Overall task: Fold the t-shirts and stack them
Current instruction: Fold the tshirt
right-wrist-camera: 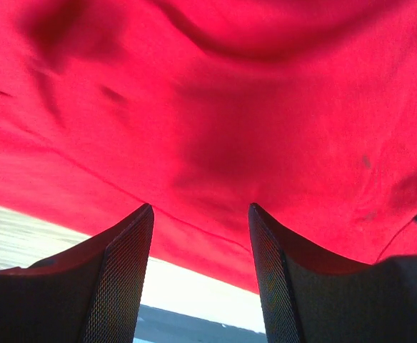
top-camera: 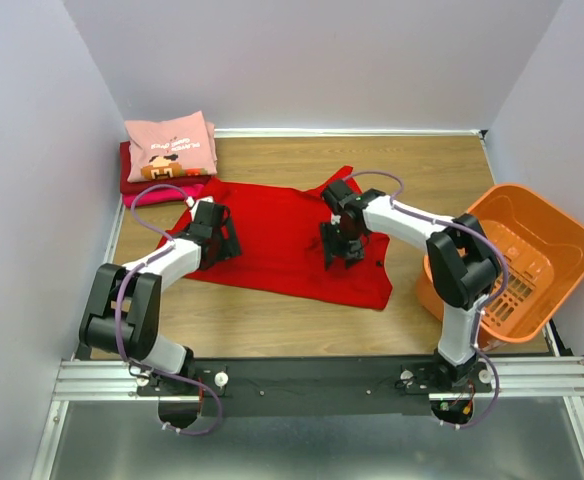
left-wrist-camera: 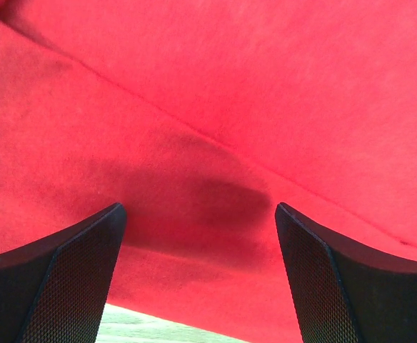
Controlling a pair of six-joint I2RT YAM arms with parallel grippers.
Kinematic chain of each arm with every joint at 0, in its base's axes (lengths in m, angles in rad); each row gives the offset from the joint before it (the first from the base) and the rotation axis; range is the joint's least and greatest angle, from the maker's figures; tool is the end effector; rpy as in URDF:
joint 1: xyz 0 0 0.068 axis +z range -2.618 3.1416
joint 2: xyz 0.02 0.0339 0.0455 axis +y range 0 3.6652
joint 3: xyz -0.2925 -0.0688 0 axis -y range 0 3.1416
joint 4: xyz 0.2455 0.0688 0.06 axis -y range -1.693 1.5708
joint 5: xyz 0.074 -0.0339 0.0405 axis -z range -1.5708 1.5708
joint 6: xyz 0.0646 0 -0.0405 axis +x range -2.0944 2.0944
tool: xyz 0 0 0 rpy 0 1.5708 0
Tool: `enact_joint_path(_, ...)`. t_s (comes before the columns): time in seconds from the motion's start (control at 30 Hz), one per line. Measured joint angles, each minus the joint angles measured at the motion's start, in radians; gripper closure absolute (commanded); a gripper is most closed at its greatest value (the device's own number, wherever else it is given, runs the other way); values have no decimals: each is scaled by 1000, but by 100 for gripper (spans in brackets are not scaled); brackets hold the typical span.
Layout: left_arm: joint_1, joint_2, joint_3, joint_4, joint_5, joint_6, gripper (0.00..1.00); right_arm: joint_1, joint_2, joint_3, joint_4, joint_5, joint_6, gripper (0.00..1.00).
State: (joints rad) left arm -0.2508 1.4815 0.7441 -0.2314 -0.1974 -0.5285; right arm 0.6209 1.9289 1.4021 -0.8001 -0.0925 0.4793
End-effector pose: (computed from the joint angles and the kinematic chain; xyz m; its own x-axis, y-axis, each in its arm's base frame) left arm 0.2877 -0.0606 0.1710 -0.7580 -0.3162 -0.5705 -0.2853 0.9472 -0.1460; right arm 0.3205 0.2366 0.1816 -0.9759 -0.1334 -0.1729 -0.1661 0.9675 0.1909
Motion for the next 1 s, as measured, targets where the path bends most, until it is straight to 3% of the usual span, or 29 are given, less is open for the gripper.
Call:
enact_joint_path(0.67,0,3,-27,48,-16,-37,7,0,-169,-315,148,-14,82,37)
enact_joint_path(0.73,0,-8,-40,55,-14,-48,2,0,-193,-351,160,-34,93,37)
enact_joint_path(0.8,0,-22,-50,57,-13,-63,3,0,-212,-376,167,-55,100,37)
enact_joint_path(1.0,0,-81,-71,-14,-7,-109,3,0,-235,-407,169,-101,105,37)
